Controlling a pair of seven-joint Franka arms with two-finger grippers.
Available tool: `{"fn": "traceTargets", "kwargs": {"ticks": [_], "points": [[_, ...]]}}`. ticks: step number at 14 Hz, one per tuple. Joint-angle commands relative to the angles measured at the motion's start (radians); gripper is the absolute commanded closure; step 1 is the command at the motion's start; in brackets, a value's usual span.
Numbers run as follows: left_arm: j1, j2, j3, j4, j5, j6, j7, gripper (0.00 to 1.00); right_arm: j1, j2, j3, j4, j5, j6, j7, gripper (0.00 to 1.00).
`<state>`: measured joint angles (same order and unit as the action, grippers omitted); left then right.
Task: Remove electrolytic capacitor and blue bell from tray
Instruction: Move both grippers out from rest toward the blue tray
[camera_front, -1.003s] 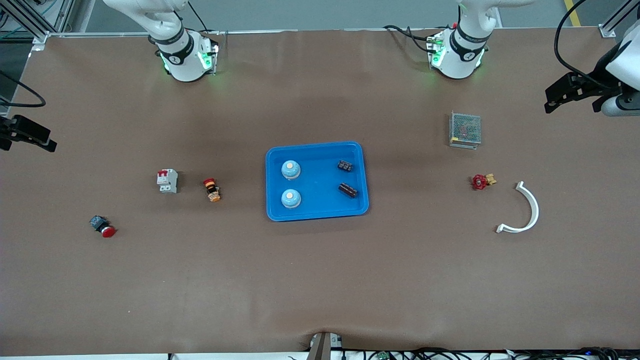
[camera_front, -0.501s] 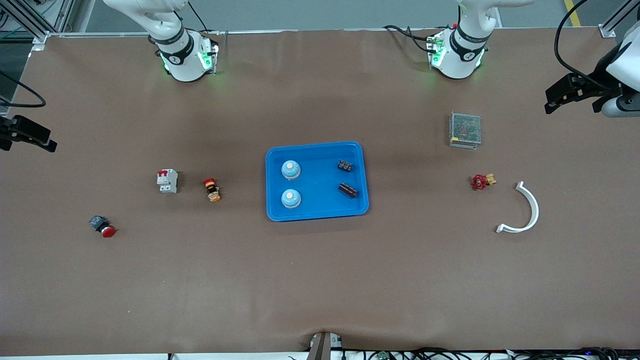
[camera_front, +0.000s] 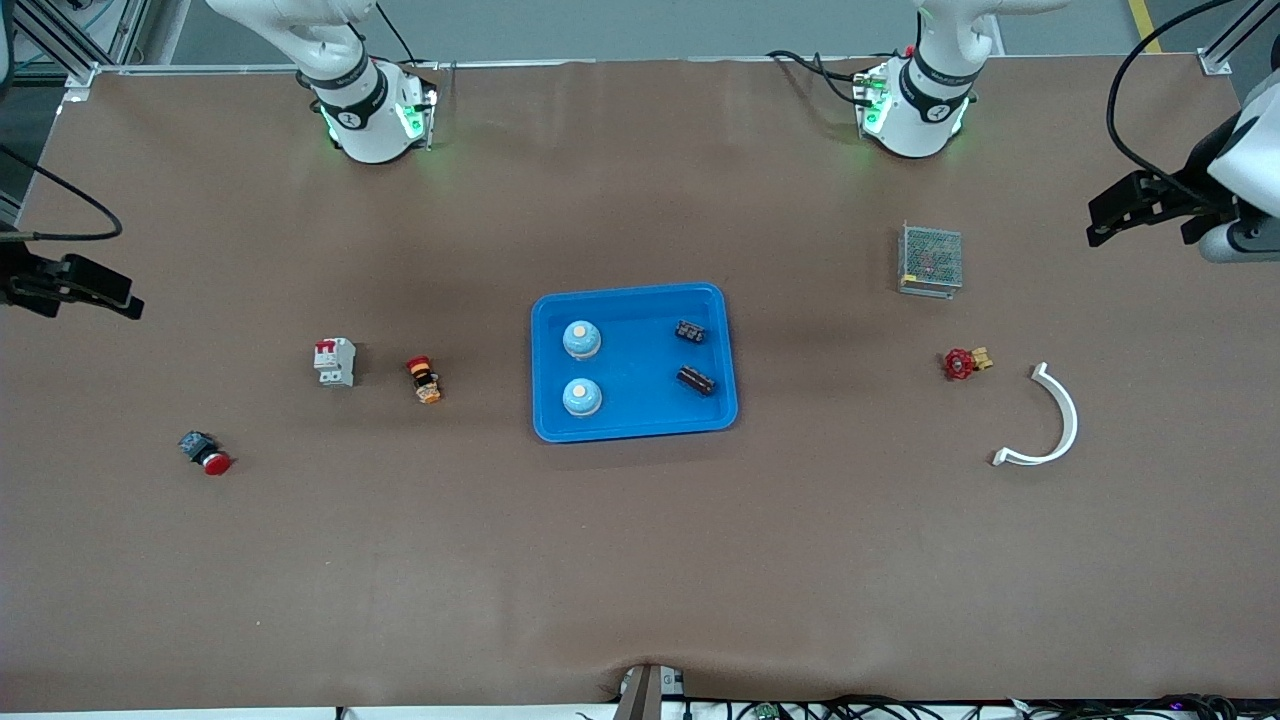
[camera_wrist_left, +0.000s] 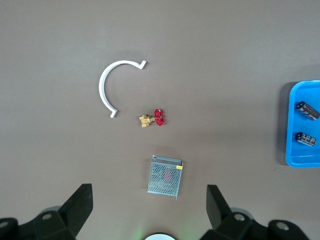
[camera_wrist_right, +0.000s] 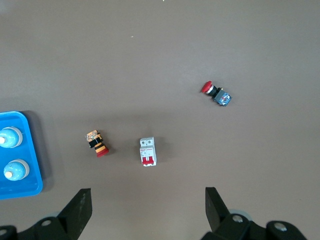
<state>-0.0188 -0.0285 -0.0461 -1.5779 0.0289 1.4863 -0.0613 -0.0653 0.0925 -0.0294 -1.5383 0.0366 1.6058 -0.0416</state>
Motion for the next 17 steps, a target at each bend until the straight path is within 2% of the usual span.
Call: {"fn": "traceTargets", "kwargs": {"ticks": [1,4,8,12,17], "points": [[0.005,0.035,-0.001,0.007,-0.015,-0.018,-0.003,0.00,0.001,-0.010,0.011,-0.045,0.020,0.038,0.075,0.00],[-0.010,0.044,-0.014,-0.036,-0.017,-0.015,-0.095,0.00,0.044,-0.010,0.011,-0.097,0.020,0.097,0.186,0.00],[-0.015,0.097,-0.079,-0.079,-0.032,0.005,-0.179,0.00,0.073,-0.011,0.013,-0.178,0.038,0.149,0.322,0.00],[-0.016,0.110,-0.136,-0.183,-0.040,0.118,-0.285,0.00,0.149,-0.026,0.013,-0.256,0.060,0.157,0.573,0.00],[-0.015,0.128,-0.263,-0.330,-0.040,0.310,-0.493,0.00,0.275,-0.063,0.014,-0.373,0.065,0.222,0.831,0.00]]}}
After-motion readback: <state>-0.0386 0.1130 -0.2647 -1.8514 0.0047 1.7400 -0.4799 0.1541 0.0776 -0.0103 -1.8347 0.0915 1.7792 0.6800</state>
